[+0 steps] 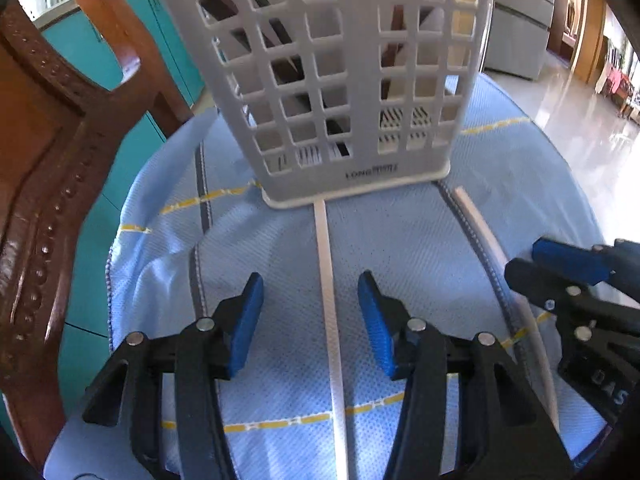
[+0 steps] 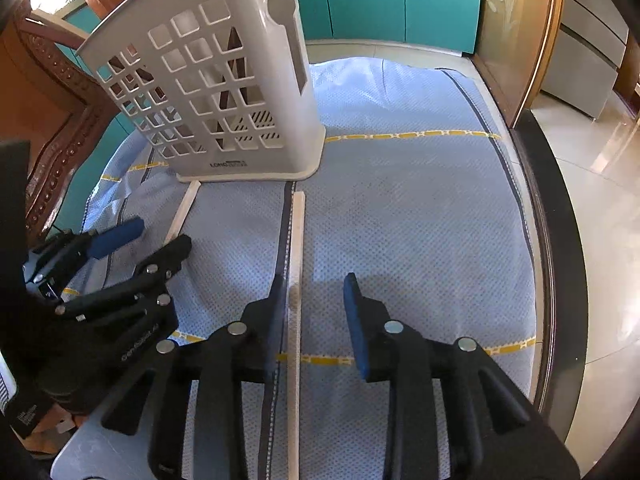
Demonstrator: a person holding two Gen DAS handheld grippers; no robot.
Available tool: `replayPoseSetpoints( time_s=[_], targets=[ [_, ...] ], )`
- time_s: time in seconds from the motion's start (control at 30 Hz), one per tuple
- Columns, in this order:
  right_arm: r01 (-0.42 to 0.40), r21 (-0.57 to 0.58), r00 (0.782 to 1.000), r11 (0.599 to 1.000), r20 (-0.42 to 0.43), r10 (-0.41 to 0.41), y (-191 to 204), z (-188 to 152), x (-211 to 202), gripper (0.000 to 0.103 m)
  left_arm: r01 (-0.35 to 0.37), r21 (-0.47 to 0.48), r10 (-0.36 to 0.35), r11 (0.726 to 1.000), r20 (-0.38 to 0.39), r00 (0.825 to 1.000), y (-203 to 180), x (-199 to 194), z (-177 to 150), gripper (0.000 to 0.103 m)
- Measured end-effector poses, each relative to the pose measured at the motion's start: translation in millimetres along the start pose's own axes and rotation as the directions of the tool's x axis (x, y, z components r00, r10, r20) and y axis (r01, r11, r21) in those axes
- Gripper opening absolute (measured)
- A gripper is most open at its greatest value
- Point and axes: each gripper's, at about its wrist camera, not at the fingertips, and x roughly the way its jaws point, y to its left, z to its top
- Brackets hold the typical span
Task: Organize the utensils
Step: 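Move both grippers down over the last two light wood chopsticks, then close the right gripper on a light chopstick while the left gripper grasps the other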
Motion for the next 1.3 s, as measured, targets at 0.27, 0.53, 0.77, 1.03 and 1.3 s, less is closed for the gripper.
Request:
replayPoseSetpoints(
  time_s=[0.27, 0.53, 0.77, 1.03, 1.3],
  targets=[
    [0.008, -0.012, 1.000, 1.000, 0.003, -0.008, 1.5, -1.8, -0.8, 0.031, 0.002, 0.001, -0.002, 1.000, -0.004, 1.000, -2.9, 0.2, 4.3, 0.052],
    [0.042, -0.060, 0.999, 0.997, 0.027, -0.040, 11.7, -1.8, 3.1, 0.033, 0.022, -0.020, -0.022, 1.000, -0.009, 1.000, 0.5, 2.8, 3.5, 0.052],
    [0.105, -0.126, 0.993, 0.986, 0.059, -0.098, 23.7, -4.7, 6.6, 0.035, 0.042, -0.043, -0.042, 0.998, -0.014, 0.999, 6.1, 9.3, 5.3, 0.052],
    [0.087, -0.131, 0.995, 0.988, 0.065, -0.079, 25.7, -7.2, 4.3, 0.013, 0.092, -0.038, -0.092, 0.995, -0.001, 0.996, -0.8, 6.6, 2.0, 0.026],
    [0.008, -0.088, 0.998, 0.996, 0.069, -0.002, 17.3, -6.9, -4.4, 0.006, 0.098, -0.011, -0.098, 0.995, 0.012, 0.995, -11.6, 2.9, 1.7, 0.007]
  ],
)
